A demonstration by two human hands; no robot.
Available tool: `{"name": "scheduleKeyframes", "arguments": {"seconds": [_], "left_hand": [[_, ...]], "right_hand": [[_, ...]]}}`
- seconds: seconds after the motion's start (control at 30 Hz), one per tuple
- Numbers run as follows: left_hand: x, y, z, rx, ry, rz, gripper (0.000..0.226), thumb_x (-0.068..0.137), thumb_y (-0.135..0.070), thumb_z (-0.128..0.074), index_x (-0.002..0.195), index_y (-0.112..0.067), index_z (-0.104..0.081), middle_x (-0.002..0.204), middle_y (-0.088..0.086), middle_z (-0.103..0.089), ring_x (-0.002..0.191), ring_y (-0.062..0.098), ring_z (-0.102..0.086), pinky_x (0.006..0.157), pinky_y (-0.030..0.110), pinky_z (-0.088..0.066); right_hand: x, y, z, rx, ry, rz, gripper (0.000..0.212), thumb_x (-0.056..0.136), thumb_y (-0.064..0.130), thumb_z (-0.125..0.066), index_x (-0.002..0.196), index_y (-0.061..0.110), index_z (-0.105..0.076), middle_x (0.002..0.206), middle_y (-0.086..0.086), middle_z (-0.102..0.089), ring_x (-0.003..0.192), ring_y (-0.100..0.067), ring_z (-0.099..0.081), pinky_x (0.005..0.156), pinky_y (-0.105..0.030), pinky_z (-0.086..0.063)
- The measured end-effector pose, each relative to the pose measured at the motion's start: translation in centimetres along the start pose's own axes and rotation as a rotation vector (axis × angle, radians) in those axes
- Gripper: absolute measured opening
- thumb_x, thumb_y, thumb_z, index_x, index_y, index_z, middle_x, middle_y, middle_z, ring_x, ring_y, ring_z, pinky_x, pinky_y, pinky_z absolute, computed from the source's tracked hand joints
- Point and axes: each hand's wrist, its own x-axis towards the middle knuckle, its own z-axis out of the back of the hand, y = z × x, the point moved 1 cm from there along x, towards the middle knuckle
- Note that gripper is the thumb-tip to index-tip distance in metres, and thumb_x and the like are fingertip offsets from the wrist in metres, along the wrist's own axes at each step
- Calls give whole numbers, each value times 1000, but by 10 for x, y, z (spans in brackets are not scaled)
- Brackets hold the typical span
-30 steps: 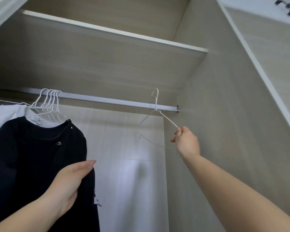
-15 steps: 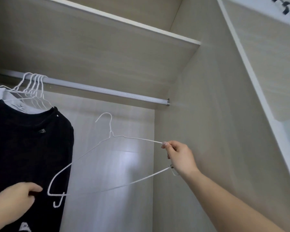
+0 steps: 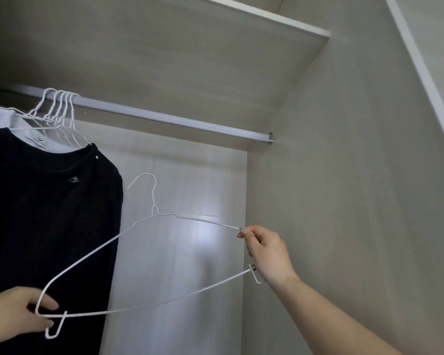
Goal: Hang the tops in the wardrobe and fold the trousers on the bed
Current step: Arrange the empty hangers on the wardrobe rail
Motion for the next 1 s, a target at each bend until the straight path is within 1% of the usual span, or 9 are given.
{"name": "scheduleKeyframes", "arguments": {"seconds": [0.07,0.13,0.23,0.33,0.4,0.57,0.73,0.87,1.0], "left_hand": [[-29,-32,10,-30,5,10,41,28,-27,-90,67,-24,-76,66,3,-73,63,22,-70,64,36,-53],[-53,-56,19,-25,-25,-5,43,22,-27,-91,62,-24,-76,64,2,-72,62,20,-69,63,33,-51],[-76,-80,31,22,-23,5,52,22,-32,-91,71,-30,-73,76,-1,-71,69,16,-68,65,30,-51],[-98,-107,38,98,52,16,54,37,-23,-78,89,-34,-65,68,3,-72,53,16,-67,50,25,-50],[-108,-124,37,97,95,10,50,49,-14,-71,95,-31,-61,62,5,-72,47,16,-64,46,25,-49],[-116,-145,28,-3,59,-36,36,70,0,-72,96,-23,-64,70,8,-73,57,20,-69,54,27,-49],[-124,-166,20,-125,35,-65,28,76,-1,-73,95,-22,-70,82,5,-75,78,22,-71,77,34,-55],[-133,-192,8,-219,-8,-155,21,73,-22,-82,90,-27,-70,91,-6,-70,87,10,-65,78,23,-45],[-139,-213,1,-364,-69,-222,17,78,-38,-74,89,-25,-74,92,-14,-69,90,0,-59,83,23,-40]], "right_hand": [[1,-1,-1,2,-5,2,24,94,24,-53,73,24,-65,45,18,-50,41,-1,-41,36,-13,-35],[1,-3,-2,1,-6,6,24,94,24,-53,73,25,-65,45,19,-50,42,-1,-41,36,-13,-35],[1,-6,-2,-5,-27,11,24,94,25,-53,72,26,-65,44,18,-49,42,-2,-40,35,-13,-36],[1,-9,-5,-14,-29,15,24,93,27,-54,73,26,-66,46,19,-51,42,-3,-41,36,-14,-38],[0,-11,-6,-19,-25,9,23,93,28,-54,73,27,-66,46,18,-51,42,-4,-41,36,-15,-38],[-4,-19,-4,-7,-36,6,23,93,27,-55,73,25,-66,46,16,-51,42,-5,-40,36,-15,-38],[-9,-26,-3,-3,-44,-3,24,93,25,-55,72,26,-66,44,13,-48,41,-5,-38,35,-15,-37],[-17,-28,-10,-4,-23,7,24,93,25,-55,72,25,-65,43,11,-46,40,-6,-34,37,-15,-34],[-31,-28,-23,18,6,17,26,94,24,-53,71,26,-64,43,12,-45,39,-7,-34,38,-17,-34]]}}
